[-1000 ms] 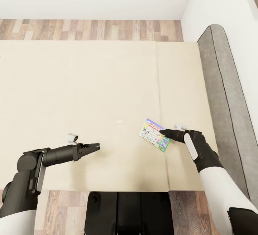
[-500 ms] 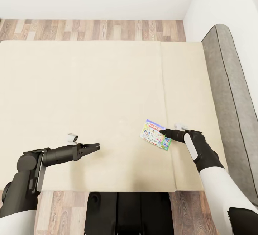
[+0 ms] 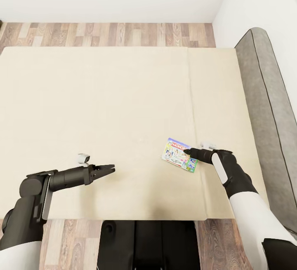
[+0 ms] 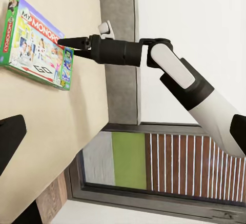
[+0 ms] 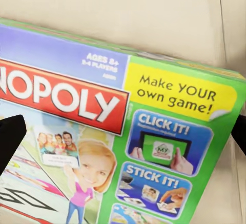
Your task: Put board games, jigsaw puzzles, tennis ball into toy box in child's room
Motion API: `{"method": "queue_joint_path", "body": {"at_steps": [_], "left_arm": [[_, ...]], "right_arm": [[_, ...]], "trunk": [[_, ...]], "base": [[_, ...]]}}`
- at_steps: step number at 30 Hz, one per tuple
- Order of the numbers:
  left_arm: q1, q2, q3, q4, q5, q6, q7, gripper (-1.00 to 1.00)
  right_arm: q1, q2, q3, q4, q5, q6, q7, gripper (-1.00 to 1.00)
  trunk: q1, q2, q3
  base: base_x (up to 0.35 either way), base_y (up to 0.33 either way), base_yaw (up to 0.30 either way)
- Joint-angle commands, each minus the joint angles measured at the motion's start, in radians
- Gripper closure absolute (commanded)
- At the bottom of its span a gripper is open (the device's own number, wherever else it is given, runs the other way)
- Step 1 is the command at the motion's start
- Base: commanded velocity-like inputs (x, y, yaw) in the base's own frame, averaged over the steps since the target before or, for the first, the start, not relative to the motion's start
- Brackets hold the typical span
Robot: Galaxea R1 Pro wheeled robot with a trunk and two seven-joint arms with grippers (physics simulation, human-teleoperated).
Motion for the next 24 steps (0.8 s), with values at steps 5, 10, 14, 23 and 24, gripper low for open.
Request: {"method": "queue_joint_path", "body": {"at_steps": [5, 10, 14, 23, 24], "left_arm": [[0.000, 0.000, 0.000, -0.001, -0.008, 0.010, -0.008, -1.00], [0.000, 0.000, 0.001, -0.001, -0.009, 0.010, -0.008, -1.00], [0.000, 0.000, 0.000, -0.001, -0.009, 0.010, -0.008, -1.00], [0.000, 0.000, 0.000, -0.001, -0.009, 0.010, -0.008, -1.00], [0.000, 0.000, 0.000, 0.000, -0.008, 0.010, -0.008, -1.00]], "right_arm": [[0.000, 0.000, -0.002, -0.001, 0.004, 0.005, 0.007, -1.00], [0.000, 0.000, -0.003, -0.001, 0.004, 0.005, 0.007, -1.00], [0.000, 0.000, -0.002, -0.001, 0.004, 0.005, 0.007, -1.00], [0.000, 0.000, -0.002, -0.001, 0.003, 0.007, 0.007, -1.00], [0.000, 0.000, -0.002, -0.001, 0.003, 0.007, 0.007, -1.00]], "trunk": [[0.001, -0.002, -0.001], [0.001, -0.002, -0.001], [0.001, -0.002, -0.001], [0.001, -0.002, -0.001], [0.001, -0.002, -0.001]], "base": [[0.000, 0.089, 0.000], [0.000, 0.034, 0.000], [0.000, 0.069, 0.000], [0.000, 0.095, 0.000], [0.000, 0.155, 0.000]]}}
